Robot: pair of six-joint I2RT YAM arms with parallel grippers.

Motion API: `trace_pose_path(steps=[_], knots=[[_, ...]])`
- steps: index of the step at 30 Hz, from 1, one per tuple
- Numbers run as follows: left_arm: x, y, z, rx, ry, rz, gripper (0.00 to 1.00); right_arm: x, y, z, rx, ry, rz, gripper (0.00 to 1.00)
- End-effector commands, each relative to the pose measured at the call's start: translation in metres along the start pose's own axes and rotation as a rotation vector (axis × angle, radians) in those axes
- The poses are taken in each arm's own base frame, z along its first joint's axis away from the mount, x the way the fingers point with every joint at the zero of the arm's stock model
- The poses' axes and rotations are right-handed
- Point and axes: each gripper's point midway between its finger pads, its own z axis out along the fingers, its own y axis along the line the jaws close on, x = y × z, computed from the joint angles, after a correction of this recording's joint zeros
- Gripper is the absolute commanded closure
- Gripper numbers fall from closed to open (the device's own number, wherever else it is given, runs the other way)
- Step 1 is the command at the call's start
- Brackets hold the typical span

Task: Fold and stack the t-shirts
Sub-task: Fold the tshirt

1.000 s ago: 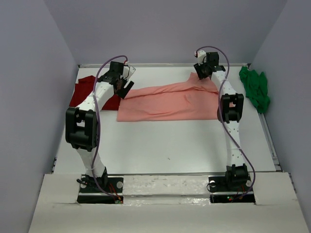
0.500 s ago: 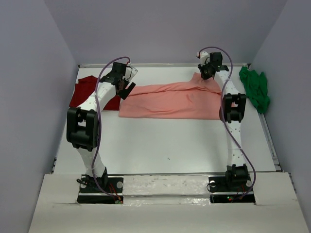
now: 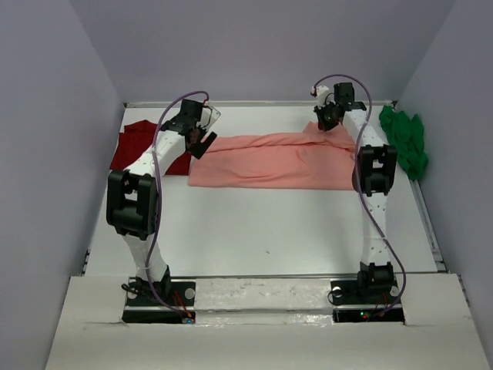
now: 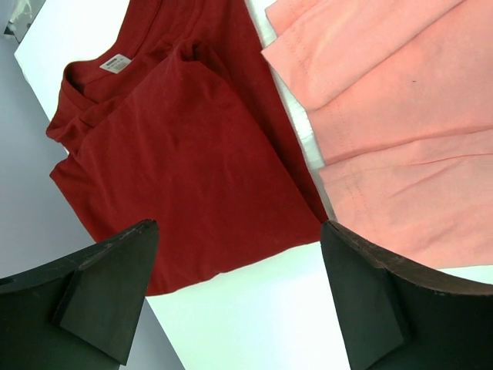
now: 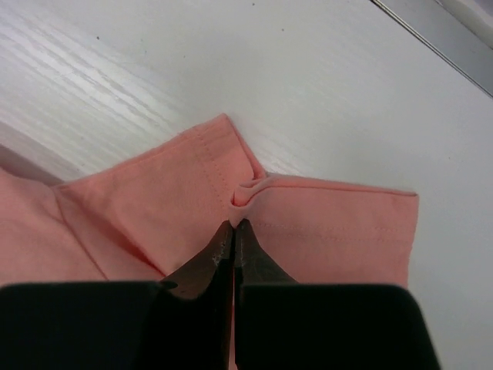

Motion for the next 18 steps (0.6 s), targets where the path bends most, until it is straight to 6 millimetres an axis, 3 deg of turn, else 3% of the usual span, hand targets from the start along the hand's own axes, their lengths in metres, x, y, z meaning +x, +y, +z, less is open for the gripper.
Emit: trace_pose_path(steps=[1,4,9,18], knots=[[-0.016,0.005,-0.012,-0.018,-0.031,0.021,0.01,-0.05,-0.009,-0.055,0.042,-0.095,-0.046,1.0],[-0.018,0.004,-0.015,-0.019,-0.04,0.025,0.01,-0.062,-0.006,-0.079,0.049,-0.118,-0.053,1.0],[-0.021,0.006,-0.021,-0.023,-0.056,0.024,0.01,-0.062,0.002,-0.1,0.04,-0.115,-0.05,1.0],[-0.02,0.008,-0.033,-0.028,-0.078,0.026,0.01,-0.039,0.025,-0.125,-0.018,-0.036,-0.037,1.0]])
